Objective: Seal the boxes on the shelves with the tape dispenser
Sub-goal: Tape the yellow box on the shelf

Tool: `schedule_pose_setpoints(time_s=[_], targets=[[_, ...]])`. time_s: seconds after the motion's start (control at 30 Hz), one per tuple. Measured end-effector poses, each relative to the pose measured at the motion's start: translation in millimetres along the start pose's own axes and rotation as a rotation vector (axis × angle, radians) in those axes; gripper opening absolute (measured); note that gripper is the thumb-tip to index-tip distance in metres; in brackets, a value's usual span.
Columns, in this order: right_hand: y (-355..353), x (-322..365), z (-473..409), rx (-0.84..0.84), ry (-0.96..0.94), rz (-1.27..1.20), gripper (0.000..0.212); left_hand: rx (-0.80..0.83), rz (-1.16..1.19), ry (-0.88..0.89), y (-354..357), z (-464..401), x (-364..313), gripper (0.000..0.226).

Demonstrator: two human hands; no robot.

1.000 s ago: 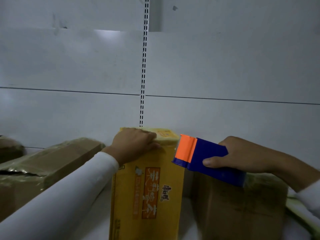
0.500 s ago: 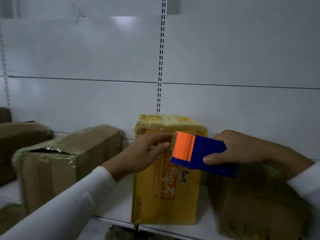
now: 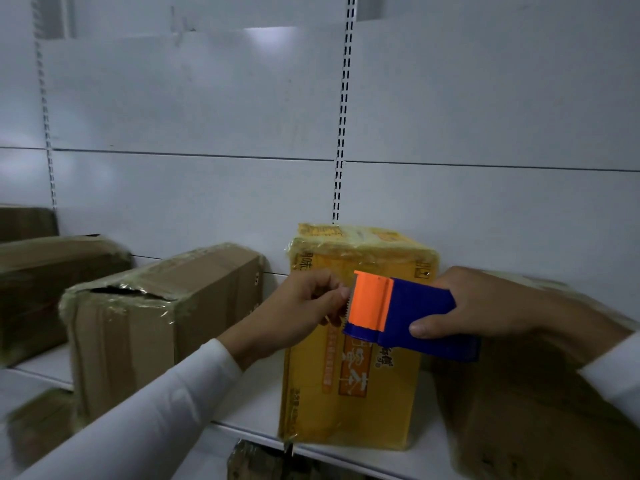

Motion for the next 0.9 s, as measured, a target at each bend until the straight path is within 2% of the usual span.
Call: schedule_pose_setpoints(time_s=[0.2,0.4,0.53,0.67,0.8,0.9], targets=[[3.2,2.3,-1.8,0.03,-0.001,0.022,0.04,-0.054,-0.008,0.032,-3.6,1.8,1.2,0.015],[6.3,1.6,-2.9,0.032,-0.003,0.036,0.039,-0.098,0.124,0.001,-4.4,3.8,11.6,0.03],[7.3,1.2,-4.5,0.059,-0.012,0.009,0.043,-0.116,-0.068,0.062,-8.4,3.3,9.1,0.02],[-6.4,2.8,-11.3,0.087,0.018,-0.015,0.043,-0.235,-0.274,0.206,-19.3,5.0,-9.6,0.016],[-41.2,-8.5,-1.4,0.081,0.037,0.006,0.039,-0.389,-0.338,0.181,-71.4,6.3,-16.4,0.018],[-71.0,-30.7,9.0,0.035,0.113,0.02,0.065,-0.481,-0.36,0.162,-113.5,9.4,-20.5,0.021]])
Point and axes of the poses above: each hand's wrist, its own z-axis away from the middle knuckle, its own y-axis out of the palm, x = y × z, the point moved 10 cm from there along -z, towards the middle knuckle, and after that the axes turned 9 degrees about z, right-handed, at the moved point
